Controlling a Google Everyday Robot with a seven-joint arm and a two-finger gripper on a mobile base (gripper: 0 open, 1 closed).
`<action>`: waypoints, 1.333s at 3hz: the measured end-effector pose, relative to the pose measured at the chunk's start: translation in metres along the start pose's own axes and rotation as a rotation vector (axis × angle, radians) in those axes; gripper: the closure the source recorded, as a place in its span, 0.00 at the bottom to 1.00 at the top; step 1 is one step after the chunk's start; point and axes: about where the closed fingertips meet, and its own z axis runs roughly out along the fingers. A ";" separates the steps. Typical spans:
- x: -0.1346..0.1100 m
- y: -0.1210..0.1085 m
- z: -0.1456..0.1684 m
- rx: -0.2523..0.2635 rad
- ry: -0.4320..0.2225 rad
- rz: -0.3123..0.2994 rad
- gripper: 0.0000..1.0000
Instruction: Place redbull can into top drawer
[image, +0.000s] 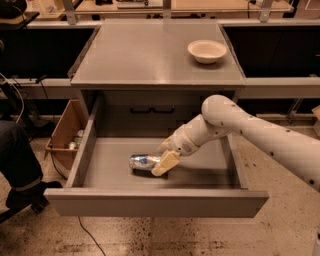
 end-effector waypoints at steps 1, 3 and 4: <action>-0.003 -0.009 -0.021 0.030 0.008 0.002 0.00; -0.016 -0.027 -0.159 0.246 -0.095 0.017 0.00; -0.035 -0.036 -0.242 0.381 -0.105 -0.013 0.00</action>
Offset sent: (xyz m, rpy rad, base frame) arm 0.0448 -0.1179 0.1313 0.0629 -0.1825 -0.2518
